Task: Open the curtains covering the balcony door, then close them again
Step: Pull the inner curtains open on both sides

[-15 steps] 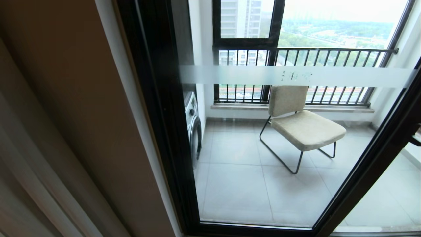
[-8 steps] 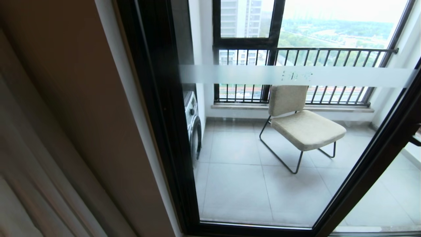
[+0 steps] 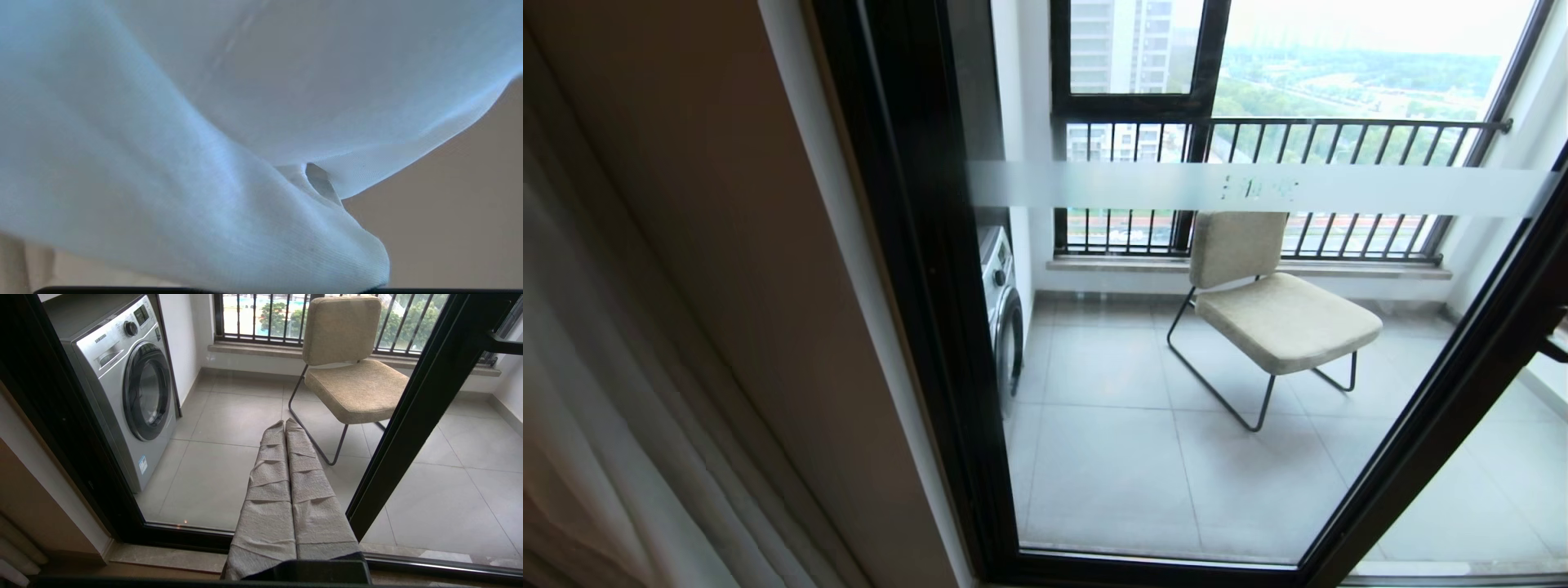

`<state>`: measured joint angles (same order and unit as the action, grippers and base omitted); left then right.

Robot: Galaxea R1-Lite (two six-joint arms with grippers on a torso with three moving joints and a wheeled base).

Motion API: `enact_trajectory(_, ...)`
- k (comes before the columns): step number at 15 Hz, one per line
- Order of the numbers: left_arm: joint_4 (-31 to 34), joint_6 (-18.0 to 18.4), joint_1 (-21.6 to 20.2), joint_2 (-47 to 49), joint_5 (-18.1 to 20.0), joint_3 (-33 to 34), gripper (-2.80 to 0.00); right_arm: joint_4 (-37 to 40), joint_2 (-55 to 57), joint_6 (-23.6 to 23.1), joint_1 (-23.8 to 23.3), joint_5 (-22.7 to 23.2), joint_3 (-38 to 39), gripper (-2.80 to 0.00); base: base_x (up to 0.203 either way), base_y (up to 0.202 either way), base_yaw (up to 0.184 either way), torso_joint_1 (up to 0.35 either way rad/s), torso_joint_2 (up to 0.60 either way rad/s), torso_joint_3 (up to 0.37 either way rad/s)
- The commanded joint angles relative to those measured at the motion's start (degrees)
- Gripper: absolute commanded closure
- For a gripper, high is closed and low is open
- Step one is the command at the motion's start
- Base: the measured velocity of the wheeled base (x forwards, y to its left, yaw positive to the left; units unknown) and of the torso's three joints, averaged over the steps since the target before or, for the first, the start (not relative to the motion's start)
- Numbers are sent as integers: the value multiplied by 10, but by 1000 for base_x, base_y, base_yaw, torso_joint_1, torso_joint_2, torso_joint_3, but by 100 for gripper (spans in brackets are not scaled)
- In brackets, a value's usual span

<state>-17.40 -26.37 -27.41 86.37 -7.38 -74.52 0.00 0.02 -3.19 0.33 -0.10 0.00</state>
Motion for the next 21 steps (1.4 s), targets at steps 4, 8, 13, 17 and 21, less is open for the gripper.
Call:
enact_trajectory(4, -1, 5, 24, -16, -2, 5, -81, 0, 0, -1, 0, 0, 0, 0, 0, 0, 0, 0, 0, 0)
enact_trajectory(8, -2, 15, 26, -17, -4, 6, -280, 0, 0, -1, 0, 0, 0, 0, 0, 0, 0, 0, 0, 0)
enact_trajectory(13, -1, 33, 39, -70, -6, 72, -280, 0, 0, -1, 0, 0, 0, 0, 0, 0, 0, 0, 0, 0)
enact_trajectory(17, -1, 51, 46, -173, -6, 194, -280, 0, 0, -1, 0, 0, 0, 0, 0, 0, 0, 0, 0, 0)
enact_trajectory(21, -4, 55, 59, -248, -7, 286, -280, 0, 0, -1, 0, 0, 0, 0, 0, 0, 0, 0, 0, 0)
